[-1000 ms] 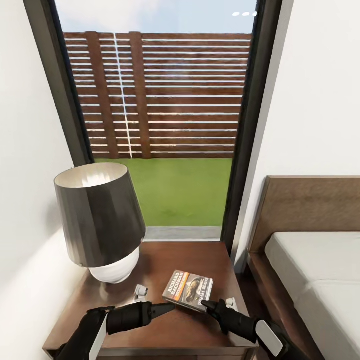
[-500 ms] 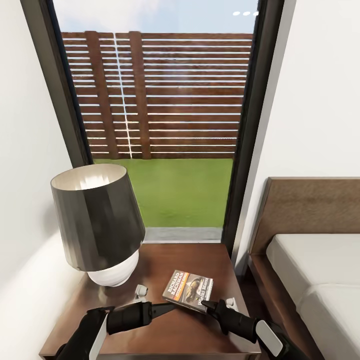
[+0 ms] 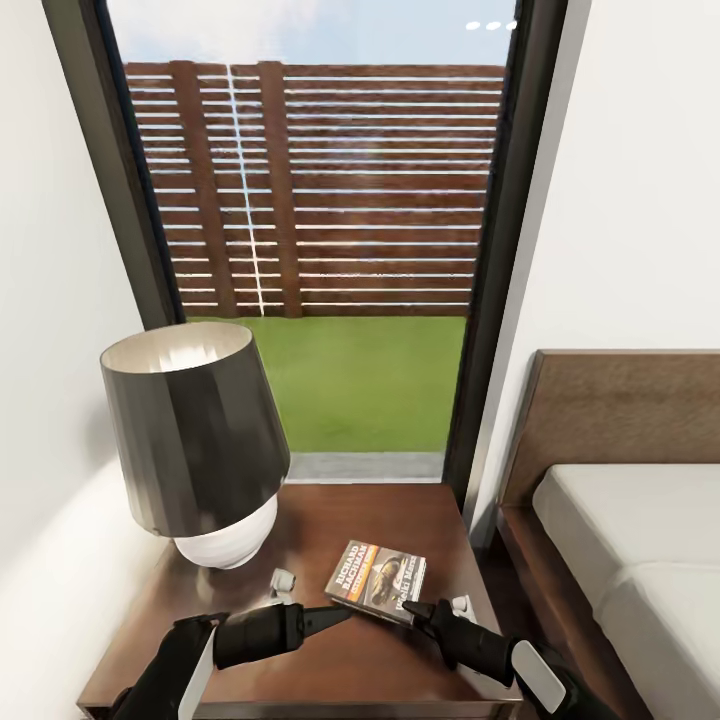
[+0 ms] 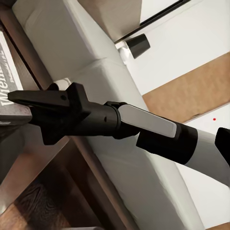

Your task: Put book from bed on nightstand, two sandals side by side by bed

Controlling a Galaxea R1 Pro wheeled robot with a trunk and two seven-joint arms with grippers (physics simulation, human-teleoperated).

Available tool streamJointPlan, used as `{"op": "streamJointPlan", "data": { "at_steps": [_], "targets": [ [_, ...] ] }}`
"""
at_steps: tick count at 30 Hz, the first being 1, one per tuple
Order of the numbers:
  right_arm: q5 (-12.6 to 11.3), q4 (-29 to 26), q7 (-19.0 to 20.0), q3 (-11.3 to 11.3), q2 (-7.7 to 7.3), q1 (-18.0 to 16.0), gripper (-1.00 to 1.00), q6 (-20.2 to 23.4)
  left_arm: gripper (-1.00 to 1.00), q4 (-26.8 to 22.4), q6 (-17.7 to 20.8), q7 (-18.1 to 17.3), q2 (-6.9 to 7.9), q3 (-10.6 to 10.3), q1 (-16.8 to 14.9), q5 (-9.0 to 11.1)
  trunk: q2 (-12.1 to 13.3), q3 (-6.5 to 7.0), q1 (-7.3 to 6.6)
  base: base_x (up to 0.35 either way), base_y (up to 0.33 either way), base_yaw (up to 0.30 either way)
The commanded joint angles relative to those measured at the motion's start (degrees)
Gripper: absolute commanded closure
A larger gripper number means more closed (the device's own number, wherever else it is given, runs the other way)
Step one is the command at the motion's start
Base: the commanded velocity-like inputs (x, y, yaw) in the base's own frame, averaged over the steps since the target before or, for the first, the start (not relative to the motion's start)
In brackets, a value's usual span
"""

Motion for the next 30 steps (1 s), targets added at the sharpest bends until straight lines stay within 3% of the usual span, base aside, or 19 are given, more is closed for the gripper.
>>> {"op": "streamJointPlan", "data": {
  "at_steps": [1,4,25,26,30],
  "targets": [
    [-0.56,-0.02,-0.05,0.34,-0.07,-0.03,1.0,0.2,-1.0,-0.01,0.6,-0.25,-0.05,0.16,-0.03,-0.1,-0.44,-0.24,0.21,0.0,0.0,0.0],
    [-0.56,0.01,-0.05,0.32,-0.07,-0.03,1.0,0.2,-1.0,-0.01,0.6,-0.25,-0.05,0.16,-0.03,-0.1,-1.64,-0.78,0.87,0.0,0.0,0.0],
    [-0.56,-0.04,-0.05,0.34,-0.07,-0.03,1.0,0.2,-1.0,-0.01,0.6,-0.25,-0.05,0.16,-0.03,-0.1,-1.64,-0.78,0.87,0.0,0.0,0.0],
    [-0.56,-0.04,-0.05,0.33,-0.07,-0.03,-1.0,0.2,-1.0,-0.01,0.6,-0.25,-0.05,0.16,-0.03,-0.1,-1.64,-0.78,0.87,0.0,0.0,0.0],
    [-0.56,-0.04,-0.05,0.28,-0.07,-0.03,-1.0,0.2,-1.0,-0.01,0.6,-0.25,-0.05,0.16,-0.03,-0.1,-1.64,-0.78,0.87,0.0,0.0,0.0]
  ]
}}
